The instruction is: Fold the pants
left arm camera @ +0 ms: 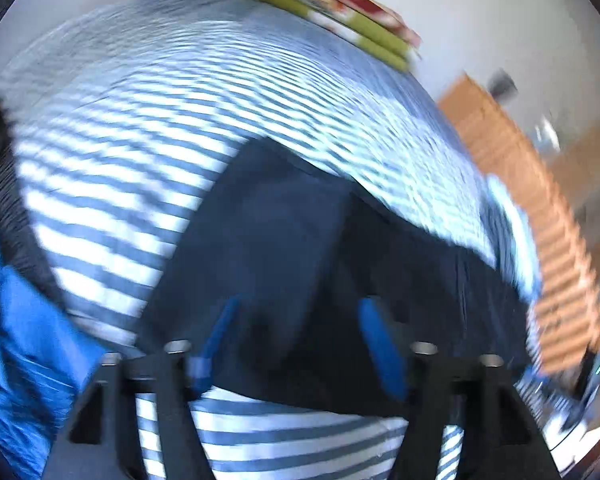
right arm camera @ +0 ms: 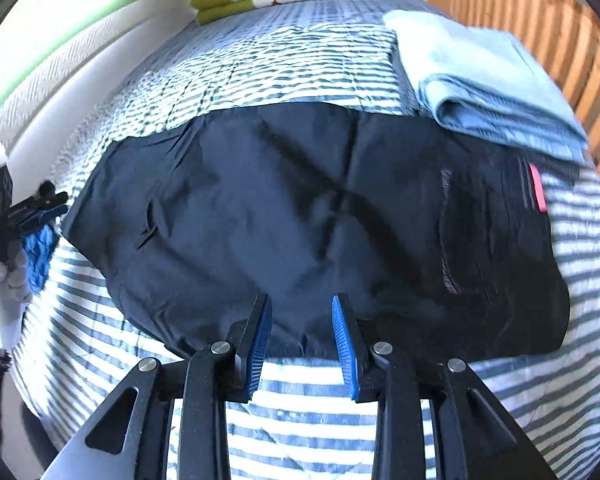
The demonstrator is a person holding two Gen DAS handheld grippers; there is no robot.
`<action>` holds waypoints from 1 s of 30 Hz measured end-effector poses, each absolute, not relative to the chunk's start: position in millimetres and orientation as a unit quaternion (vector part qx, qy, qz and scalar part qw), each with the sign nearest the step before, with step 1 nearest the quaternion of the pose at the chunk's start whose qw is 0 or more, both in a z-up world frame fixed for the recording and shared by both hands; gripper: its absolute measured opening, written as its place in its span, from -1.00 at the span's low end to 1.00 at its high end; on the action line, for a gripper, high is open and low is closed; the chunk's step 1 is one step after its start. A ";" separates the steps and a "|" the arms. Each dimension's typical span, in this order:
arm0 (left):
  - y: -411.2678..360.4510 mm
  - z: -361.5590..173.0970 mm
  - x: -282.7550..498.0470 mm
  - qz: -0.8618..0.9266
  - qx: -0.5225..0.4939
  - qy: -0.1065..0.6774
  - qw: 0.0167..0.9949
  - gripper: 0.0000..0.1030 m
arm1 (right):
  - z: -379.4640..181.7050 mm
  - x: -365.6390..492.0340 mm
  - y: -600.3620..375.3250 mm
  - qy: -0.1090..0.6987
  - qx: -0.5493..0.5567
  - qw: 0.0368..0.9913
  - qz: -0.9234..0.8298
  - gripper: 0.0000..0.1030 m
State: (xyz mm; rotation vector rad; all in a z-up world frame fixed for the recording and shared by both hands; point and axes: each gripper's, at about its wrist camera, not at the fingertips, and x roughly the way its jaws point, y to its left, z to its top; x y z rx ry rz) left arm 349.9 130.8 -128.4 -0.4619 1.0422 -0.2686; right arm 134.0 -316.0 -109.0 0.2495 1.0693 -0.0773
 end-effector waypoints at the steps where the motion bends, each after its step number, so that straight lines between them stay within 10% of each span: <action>1: 145.2 -128.6 352.8 -0.118 -0.231 0.490 0.832 0.38 | -107.6 134.3 -314.5 0.507 0.117 0.853 -0.037 -0.45; 16: 179.6 -173.4 342.4 -0.113 -0.276 0.515 0.803 0.42 | -97.2 250.6 -149.5 0.512 0.071 0.853 0.066 -0.44; 18: 169.9 -173.3 338.8 -0.112 -0.254 0.507 0.816 0.19 | -104.3 285.1 -122.1 0.520 0.078 0.847 0.071 -0.44; 19: 166.4 -175.1 337.2 -0.122 -0.255 0.511 0.812 -0.44 | -105.0 294.2 -113.6 0.521 0.081 0.846 0.073 -0.44; 20: 164.0 -179.1 335.8 -0.136 -0.265 0.518 0.802 -0.60 | -107.0 307.3 -101.1 0.523 0.087 0.844 0.078 -0.44; 25: 168.4 -184.2 324.6 -0.141 -0.288 0.505 0.801 -0.54 | -120.8 364.4 -29.6 0.528 0.062 0.841 0.099 -0.44; 30: 167.8 -190.7 326.8 -0.171 -0.327 0.489 0.791 0.17 | -152.2 406.6 7.3 0.552 0.050 0.829 0.073 -0.44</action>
